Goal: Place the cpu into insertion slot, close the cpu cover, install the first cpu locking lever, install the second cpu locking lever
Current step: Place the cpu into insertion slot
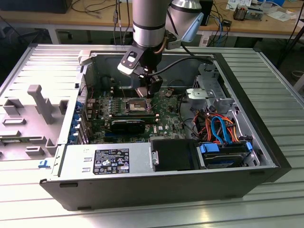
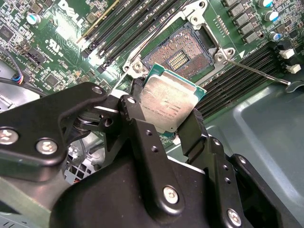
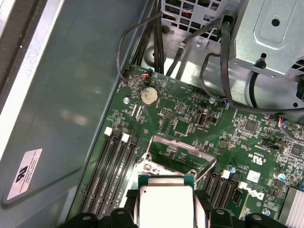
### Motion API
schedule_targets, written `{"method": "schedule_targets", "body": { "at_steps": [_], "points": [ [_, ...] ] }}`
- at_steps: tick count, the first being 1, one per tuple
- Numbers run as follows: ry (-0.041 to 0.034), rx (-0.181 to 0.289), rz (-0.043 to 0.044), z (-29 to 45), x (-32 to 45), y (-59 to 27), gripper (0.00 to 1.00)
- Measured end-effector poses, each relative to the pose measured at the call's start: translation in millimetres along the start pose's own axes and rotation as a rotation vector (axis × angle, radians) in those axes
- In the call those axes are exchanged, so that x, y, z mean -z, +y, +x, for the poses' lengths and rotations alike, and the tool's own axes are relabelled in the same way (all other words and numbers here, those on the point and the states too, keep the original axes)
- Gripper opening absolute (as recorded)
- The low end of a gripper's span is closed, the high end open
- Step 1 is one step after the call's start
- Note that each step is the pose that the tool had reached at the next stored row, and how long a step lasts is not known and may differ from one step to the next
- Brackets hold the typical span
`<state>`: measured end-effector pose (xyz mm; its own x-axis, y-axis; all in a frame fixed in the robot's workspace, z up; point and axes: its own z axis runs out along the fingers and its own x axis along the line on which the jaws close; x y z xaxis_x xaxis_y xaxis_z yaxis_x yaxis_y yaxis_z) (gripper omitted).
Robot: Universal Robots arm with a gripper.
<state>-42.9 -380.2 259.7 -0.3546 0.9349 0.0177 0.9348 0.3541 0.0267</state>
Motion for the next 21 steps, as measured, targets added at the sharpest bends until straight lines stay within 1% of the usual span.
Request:
{"method": "schedule_targets", "body": {
  "at_steps": [21],
  "points": [
    [-0.0004, -0.014, -0.0003, -0.1, -3.7, -0.1, 0.54]
  ]
}}
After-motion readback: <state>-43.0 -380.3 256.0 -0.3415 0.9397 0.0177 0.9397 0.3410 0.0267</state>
